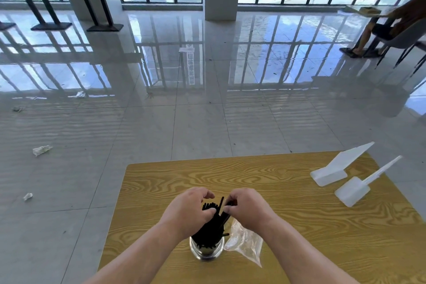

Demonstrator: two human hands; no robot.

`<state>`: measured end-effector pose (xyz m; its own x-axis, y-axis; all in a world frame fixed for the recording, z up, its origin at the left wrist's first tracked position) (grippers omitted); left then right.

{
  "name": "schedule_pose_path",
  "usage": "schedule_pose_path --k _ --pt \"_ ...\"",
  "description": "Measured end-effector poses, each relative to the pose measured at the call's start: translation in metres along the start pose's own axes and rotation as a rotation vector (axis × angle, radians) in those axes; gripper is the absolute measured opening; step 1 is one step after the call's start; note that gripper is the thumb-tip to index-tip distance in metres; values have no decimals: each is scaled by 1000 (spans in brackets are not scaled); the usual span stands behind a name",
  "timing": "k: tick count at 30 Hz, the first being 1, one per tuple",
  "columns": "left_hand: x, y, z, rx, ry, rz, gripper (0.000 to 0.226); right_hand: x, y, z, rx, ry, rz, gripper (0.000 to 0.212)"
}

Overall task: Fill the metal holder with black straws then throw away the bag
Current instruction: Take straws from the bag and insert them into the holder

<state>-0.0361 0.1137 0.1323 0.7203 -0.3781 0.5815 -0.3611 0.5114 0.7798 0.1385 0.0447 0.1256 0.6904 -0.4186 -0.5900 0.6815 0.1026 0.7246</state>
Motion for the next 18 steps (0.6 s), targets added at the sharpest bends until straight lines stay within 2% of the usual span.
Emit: schedule_pose_path --k 11,15,18 --pt "29 -1 -14 -106 -52 -17 77 -55 88 12 23 146 193 8" --pt "28 -5 -15 -136 -33 -5 75 -56 86 14 18 159 190 8" --pt "26 -10 -14 -172 -19 23 59 -53 77 15 22 164 174 10"
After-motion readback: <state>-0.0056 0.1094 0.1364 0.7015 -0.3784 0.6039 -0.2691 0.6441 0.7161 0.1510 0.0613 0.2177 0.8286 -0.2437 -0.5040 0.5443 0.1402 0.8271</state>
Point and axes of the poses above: each hand's wrist, its own z-axis away from the middle knuckle, its own y-axis out of the back of the hand, x = y × z, the point moved 5 cm from there along -z, towards the middle knuckle, and after that the axes turned 1 degree about -y, right-handed, at the moved point
